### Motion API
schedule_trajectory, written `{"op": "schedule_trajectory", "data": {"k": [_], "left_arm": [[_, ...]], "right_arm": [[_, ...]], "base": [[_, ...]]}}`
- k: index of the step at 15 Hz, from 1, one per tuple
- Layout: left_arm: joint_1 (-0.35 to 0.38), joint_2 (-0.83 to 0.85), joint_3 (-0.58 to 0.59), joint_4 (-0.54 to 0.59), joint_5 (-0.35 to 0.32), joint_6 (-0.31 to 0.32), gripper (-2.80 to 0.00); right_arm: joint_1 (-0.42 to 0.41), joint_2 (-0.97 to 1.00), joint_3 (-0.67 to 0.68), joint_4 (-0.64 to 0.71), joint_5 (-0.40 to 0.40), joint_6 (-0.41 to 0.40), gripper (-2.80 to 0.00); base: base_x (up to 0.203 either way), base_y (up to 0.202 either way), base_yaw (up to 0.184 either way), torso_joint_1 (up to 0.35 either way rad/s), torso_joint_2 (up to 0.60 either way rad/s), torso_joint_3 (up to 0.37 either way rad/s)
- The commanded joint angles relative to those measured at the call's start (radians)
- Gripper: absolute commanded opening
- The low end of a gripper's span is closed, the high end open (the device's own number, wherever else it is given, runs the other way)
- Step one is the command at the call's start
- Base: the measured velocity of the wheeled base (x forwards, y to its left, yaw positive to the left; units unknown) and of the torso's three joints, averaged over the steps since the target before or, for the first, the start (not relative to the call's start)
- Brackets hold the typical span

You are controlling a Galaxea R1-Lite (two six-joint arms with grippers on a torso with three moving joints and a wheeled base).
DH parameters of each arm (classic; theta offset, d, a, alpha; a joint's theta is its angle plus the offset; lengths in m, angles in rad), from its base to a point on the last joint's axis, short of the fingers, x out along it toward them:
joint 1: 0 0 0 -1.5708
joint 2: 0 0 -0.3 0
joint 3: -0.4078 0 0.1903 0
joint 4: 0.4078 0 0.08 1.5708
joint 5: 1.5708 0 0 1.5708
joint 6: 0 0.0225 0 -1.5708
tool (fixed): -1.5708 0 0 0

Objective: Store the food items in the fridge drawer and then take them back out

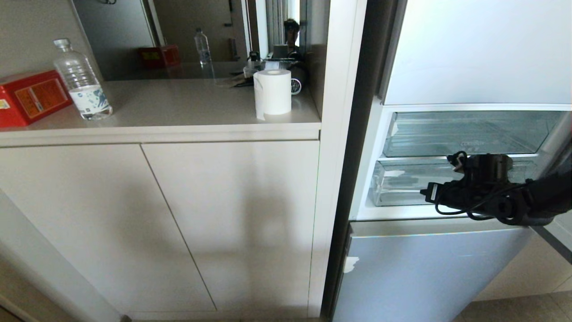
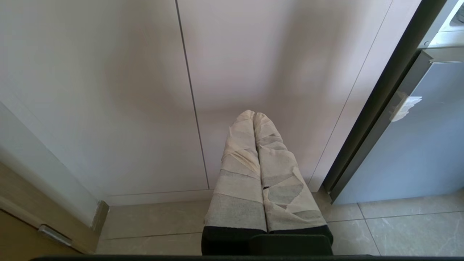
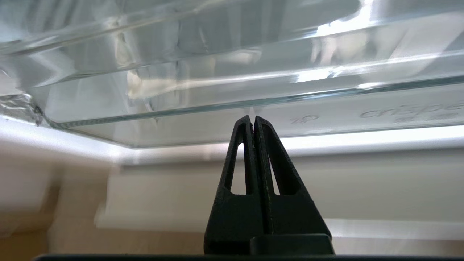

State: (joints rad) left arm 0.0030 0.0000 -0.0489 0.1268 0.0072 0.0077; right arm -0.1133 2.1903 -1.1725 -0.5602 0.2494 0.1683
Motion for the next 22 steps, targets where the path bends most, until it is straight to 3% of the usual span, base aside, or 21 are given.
{"op": "schedule_trajectory", "data": {"k": [1, 7, 12, 18, 22], "left_arm": [[0.0, 0.0, 0.0, 0.001, 0.0, 0.0, -2.8], [0.0, 0.0, 0.0, 0.001, 0.0, 0.0, -2.8], [0.0, 0.0, 0.0, 0.001, 0.0, 0.0, -2.8], [0.0, 0.0, 0.0, 0.001, 0.0, 0.0, -2.8], [0.0, 0.0, 0.0, 0.001, 0.0, 0.0, -2.8]], "right_arm": [[0.012, 0.037, -0.018, -0.015, -0.007, 0.005, -2.8], [0.032, 0.026, -0.023, -0.016, -0.007, 0.075, -2.8], [0.022, -0.253, 0.238, -0.016, 0.016, 0.056, -2.8], [0.014, -0.748, 0.647, -0.016, 0.023, 0.03, -2.8], [0.014, -1.146, 0.871, 0.009, -0.057, -0.028, -2.8]], "base": [[0.0, 0.0, 0.0, 0.0, 0.0, 0.0], [0.0, 0.0, 0.0, 0.0, 0.0, 0.0], [0.0, 0.0, 0.0, 0.0, 0.0, 0.0], [0.0, 0.0, 0.0, 0.0, 0.0, 0.0], [0.0, 0.0, 0.0, 0.0, 0.0, 0.0]]}}
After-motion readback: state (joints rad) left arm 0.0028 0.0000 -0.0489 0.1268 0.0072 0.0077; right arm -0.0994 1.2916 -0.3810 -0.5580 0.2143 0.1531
